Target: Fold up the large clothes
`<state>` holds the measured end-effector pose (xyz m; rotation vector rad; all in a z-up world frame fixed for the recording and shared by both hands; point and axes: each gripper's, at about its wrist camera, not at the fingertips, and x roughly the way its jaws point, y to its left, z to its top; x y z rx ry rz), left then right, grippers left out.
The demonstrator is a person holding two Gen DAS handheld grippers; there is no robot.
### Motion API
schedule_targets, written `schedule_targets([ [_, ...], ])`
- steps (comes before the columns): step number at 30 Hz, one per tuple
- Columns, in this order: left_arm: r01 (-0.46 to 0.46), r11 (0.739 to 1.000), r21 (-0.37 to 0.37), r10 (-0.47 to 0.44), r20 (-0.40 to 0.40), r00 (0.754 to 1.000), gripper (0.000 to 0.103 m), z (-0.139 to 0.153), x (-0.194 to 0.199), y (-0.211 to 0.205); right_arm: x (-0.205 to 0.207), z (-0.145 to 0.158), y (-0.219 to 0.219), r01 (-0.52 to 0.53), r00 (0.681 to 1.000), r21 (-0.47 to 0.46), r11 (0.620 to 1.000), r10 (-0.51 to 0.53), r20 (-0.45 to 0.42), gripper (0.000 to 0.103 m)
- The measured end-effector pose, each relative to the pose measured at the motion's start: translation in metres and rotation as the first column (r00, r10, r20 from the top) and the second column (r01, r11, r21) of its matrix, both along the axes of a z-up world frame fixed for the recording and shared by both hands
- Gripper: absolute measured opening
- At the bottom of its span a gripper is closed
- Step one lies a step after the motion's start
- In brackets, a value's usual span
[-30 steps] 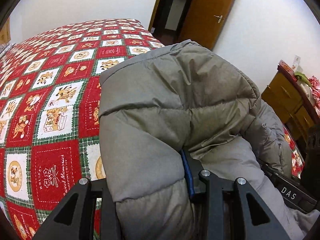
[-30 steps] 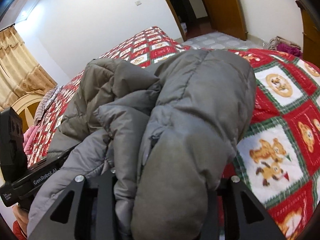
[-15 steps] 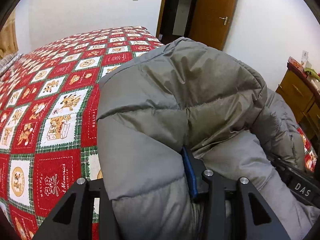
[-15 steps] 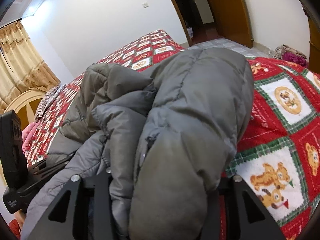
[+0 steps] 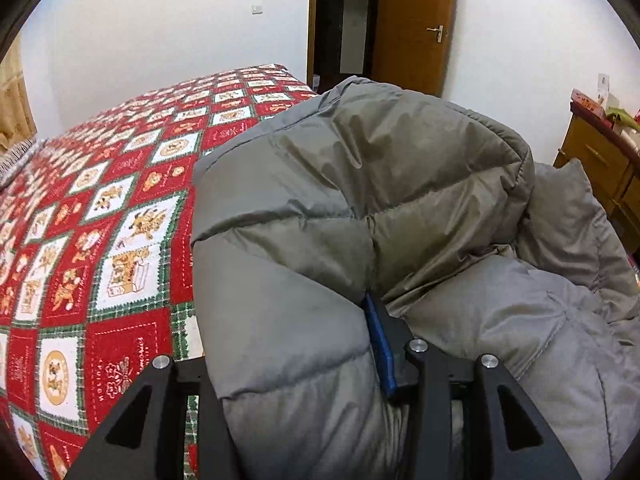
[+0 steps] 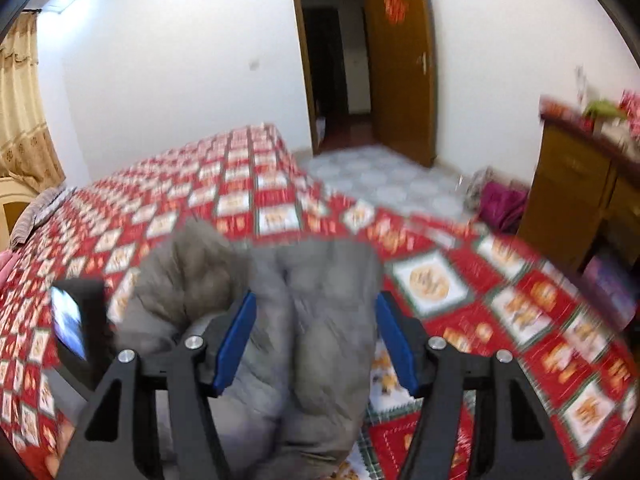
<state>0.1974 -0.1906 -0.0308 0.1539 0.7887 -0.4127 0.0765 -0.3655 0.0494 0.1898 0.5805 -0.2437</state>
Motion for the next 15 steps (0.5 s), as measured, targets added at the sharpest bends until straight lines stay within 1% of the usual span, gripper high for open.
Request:
schedule_targets([
  [1,-0.002,1.000,0.009,0.002,0.008,1.000,0.043,0.001,-0.002,-0.001,0.003,0.011,0.003,-0.004,1.000,0.011,1.000,0.003,0.013,0.065],
  [2,-0.005,1.000,0.015,0.004,0.013,1.000,0.043,0.001,-0.003,-0.003,0.010,0.021,0.007,-0.021,1.000,0.045,0.999,0.021,0.017,0.065],
  [4,-0.009,1.000,0.024,0.008,0.019,1.000,0.043,0.001,-0.004,-0.003,0.030,0.023,0.012,-0.035,0.999,0.096,0.995,0.037,-0.018,0.065],
  [5,-0.009,1.000,0.024,0.009,0.019,1.000,0.043,0.001,-0.004,-0.003,0.045,0.018,0.013,-0.027,0.998,0.116,0.993,0.034,-0.053,0.061],
  [6,-0.010,1.000,0.024,0.009,0.019,1.000,0.043,0.001,-0.004,-0.003,0.056,0.010,0.013,-0.002,0.996,0.121,0.993,0.012,-0.086,0.058],
  [8,-0.008,1.000,0.022,0.008,0.017,1.000,0.043,0.001,-0.005,-0.002,0.076,-0.015,0.008,0.080,0.984,0.122,0.989,-0.058,-0.170,0.049],
  [11,-0.003,1.000,0.013,0.003,0.013,1.000,0.043,0.001,-0.005,0.000,0.076,-0.052,0.000,0.182,0.956,0.121,0.976,-0.147,-0.254,0.047],
  [13,0.000,1.000,0.004,0.000,0.007,1.000,0.044,0.001,-0.004,0.000,0.069,-0.071,-0.007,0.221,0.947,0.114,0.969,-0.185,-0.263,0.045],
  [15,0.002,1.000,0.003,-0.002,0.007,1.000,0.045,0.001,-0.003,0.000,0.062,-0.080,-0.013,0.231,0.948,0.128,0.965,-0.193,-0.252,0.045],
])
